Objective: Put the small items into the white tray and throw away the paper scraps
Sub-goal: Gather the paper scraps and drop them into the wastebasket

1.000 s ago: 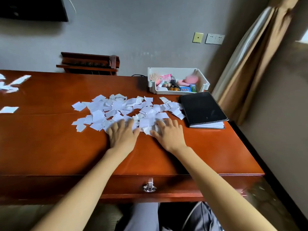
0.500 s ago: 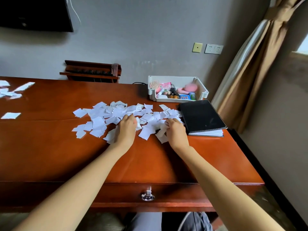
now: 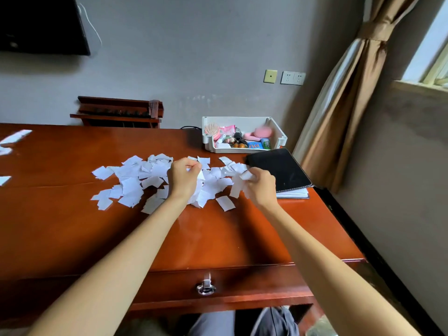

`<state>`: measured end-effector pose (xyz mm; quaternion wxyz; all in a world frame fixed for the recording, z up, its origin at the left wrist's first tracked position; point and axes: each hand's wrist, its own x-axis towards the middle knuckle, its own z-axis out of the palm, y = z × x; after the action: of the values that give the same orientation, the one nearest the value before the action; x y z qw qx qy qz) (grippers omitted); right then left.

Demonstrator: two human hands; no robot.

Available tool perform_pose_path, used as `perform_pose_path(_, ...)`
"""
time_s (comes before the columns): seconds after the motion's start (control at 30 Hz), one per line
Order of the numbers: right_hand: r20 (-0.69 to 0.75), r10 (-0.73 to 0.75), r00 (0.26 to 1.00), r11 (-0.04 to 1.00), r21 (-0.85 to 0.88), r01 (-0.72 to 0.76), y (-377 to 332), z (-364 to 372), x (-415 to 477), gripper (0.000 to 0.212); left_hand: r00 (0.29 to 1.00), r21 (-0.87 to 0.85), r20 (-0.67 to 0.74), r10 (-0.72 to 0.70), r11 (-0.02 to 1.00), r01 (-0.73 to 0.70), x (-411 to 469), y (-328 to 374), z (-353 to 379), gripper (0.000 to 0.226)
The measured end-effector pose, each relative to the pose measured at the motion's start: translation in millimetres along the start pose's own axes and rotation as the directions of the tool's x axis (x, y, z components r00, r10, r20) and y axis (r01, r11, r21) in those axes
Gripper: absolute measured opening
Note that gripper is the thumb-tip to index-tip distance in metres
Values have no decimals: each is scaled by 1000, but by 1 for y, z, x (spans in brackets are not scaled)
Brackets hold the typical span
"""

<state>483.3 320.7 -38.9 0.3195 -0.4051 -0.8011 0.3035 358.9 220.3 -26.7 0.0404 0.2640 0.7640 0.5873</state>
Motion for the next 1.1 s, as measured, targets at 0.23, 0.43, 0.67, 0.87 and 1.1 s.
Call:
perform_pose_path(0.23, -81, -14, 997, 1000, 21, 16, -6, -32, -5, 28, 999, -206, 31, 22, 979, -15, -7, 37, 18, 11)
perform_pose_path(0.43, -27, 6, 1000, 1000, 5, -6, 8, -35, -22, 29, 995, -231, 40, -95, 968, 102, -18, 35, 34, 23)
perform_pose_path(0.67, -111, -11, 994, 999, 40, 16, 24, -58, -36, 18, 989, -253, 87, -123, 957, 142, -43, 46, 60, 23)
perform_pose_path(0.87, -344, 70, 936, 997, 63, -52, 66, -140, -45, 30, 975, -336, 222, -25, 936, 101, -92, 109, 133, 20)
perform_pose_path(1.1, -490, 192, 851, 978, 27, -205, 162, -224, -104, 16, 847, -352, 531, 21, 915, 198, -200, 139, 242, 16)
